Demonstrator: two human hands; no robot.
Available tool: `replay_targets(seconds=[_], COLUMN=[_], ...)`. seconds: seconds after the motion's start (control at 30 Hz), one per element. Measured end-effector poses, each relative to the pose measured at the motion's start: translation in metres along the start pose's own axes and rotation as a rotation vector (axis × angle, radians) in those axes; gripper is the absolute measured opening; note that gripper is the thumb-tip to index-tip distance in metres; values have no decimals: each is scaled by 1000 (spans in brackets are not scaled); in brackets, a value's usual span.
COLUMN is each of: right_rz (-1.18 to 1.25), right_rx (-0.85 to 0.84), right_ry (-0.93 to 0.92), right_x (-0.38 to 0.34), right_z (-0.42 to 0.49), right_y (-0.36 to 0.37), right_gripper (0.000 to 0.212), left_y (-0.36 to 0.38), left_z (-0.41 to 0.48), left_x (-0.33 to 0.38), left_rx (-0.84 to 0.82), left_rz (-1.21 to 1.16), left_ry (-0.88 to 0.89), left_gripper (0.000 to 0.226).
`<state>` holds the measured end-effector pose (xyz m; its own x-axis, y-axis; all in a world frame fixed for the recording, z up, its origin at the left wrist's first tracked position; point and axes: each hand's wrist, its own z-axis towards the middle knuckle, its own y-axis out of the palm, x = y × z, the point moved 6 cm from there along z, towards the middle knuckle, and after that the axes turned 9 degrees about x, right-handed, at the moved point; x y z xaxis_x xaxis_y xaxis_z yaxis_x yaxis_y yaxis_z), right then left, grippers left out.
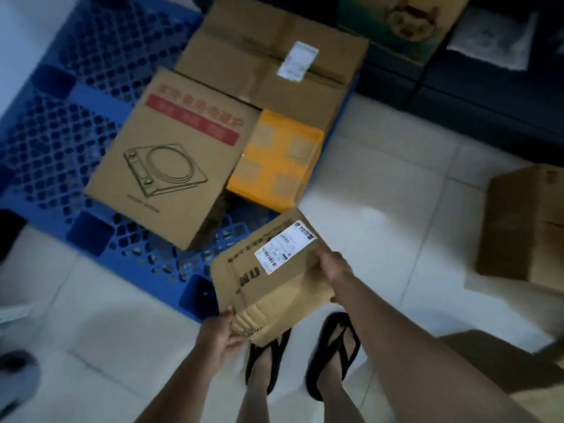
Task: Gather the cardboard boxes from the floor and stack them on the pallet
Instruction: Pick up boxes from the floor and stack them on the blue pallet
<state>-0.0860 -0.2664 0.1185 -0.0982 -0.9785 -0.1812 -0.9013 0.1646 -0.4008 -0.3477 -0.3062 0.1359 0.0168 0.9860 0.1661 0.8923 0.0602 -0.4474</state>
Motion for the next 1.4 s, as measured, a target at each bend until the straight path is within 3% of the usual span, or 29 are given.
replay_targets(seconds=[0.07,0.13,0.23,0.4,0.47,0.53,0.63,0.73,0.9,1.0,1.07,1.17,1.27,1.4], right_rz=[42,114,162,192,191,138,16,-38,-248,-307,-280,-221,-150,-96], right_rx=[-54,-54,-37,-23,36,46,-7,-81,-274,-261,-231,-171,-97,11], right_ry=[36,80,-48,-206,-263,-299,-314,-331,-234,-231,-248,-247,-254,-308], right_x=[0,8,12,-30,-51,-65,-73,-70,-47,-35,-30,-19,-3,20], right_z=[0,5,16,26,34,43,47,42,31,28,26,14,-6,-46], right_y=[39,66,97,130,136,144,156,162,156,142,124,84,33,-62], right_gripper=[72,66,45,31,37,50,46,52,66,66,67,65,63,54], left_y=[-27,-45,-53,-43,-28,-8,8,7,9,6,2,4,31,110], left_z=[25,49,72,92,103,115,135,149,147,134,117,80,20,-92], left_x=[2,3,-7,-25,-13,0,9,15,30,41,59,84,102,115], left_rx=[24,39,58,-3,-38,-26,50,71,-137,-249,-224,-154,-185,-264], left_rz=[-73,-131,-191,-345,-326,-220,0,256,726,991,1109,1133,1056,1194], left_ry=[13,15,-44,-155,-134,-136,-131,24,352,417,506,563,556,866], left_gripper=[23,18,16,11,8,18,28,29,45,42,30,23,20,29])
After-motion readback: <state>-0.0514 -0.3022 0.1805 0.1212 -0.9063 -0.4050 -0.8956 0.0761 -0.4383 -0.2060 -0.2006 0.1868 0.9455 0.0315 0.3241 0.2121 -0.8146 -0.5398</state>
